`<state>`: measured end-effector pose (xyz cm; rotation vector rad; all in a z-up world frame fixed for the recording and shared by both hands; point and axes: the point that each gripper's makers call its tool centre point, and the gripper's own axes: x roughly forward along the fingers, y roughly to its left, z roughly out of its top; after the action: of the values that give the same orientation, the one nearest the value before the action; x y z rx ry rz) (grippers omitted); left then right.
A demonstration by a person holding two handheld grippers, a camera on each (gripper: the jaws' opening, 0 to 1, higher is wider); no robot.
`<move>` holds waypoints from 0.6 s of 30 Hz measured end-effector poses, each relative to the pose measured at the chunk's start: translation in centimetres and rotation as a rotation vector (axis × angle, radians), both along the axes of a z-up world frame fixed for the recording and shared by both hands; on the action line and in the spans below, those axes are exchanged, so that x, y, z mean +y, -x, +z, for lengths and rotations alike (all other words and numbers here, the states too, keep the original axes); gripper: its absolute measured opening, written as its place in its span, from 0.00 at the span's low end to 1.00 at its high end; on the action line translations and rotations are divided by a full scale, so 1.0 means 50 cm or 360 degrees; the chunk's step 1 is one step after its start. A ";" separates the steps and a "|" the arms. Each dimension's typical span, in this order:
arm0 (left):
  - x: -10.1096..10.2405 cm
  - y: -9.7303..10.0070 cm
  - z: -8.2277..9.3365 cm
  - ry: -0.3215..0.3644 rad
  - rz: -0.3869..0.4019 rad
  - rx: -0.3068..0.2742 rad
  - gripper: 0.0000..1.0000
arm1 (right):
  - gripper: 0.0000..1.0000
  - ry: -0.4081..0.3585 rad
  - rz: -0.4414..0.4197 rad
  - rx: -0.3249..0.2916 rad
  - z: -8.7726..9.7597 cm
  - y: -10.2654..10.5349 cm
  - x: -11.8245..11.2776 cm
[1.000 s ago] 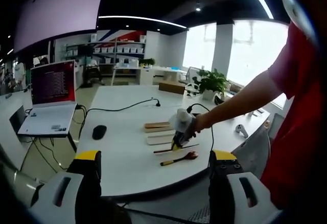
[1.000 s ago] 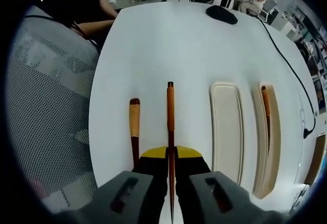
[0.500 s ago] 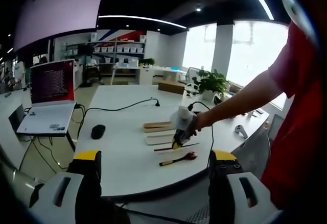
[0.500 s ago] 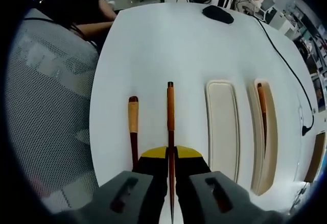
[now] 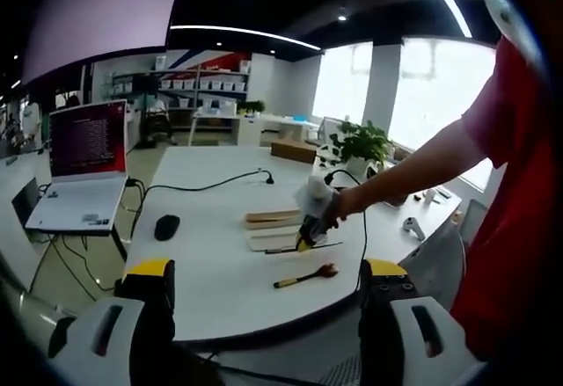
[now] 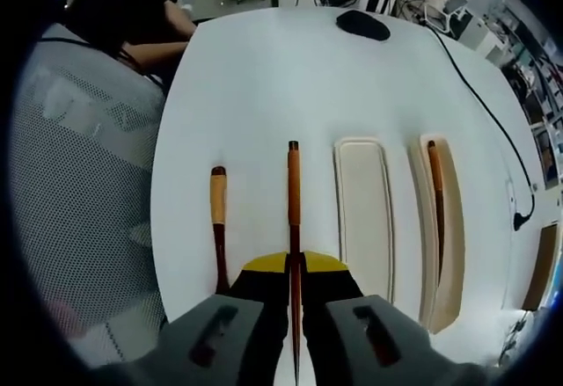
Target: Arrange the utensils inside the cutlery case until each visible utensil rests in its matching compartment.
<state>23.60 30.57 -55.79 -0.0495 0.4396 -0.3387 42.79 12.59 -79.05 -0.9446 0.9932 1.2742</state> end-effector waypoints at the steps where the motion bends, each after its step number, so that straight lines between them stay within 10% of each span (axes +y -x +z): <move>1: 0.000 -0.001 -0.001 0.0001 -0.0001 0.0003 0.89 | 0.01 -0.0003 -0.0005 0.0000 0.004 -0.004 -0.001; 18: -0.006 -0.014 -0.012 -0.0005 -0.0039 0.0030 0.88 | 0.00 -0.0009 0.0010 -0.0043 0.043 -0.067 -0.006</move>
<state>24.28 30.27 -56.41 -0.0444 0.4598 -0.3617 46.16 12.27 -76.91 -0.9588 0.9658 1.2659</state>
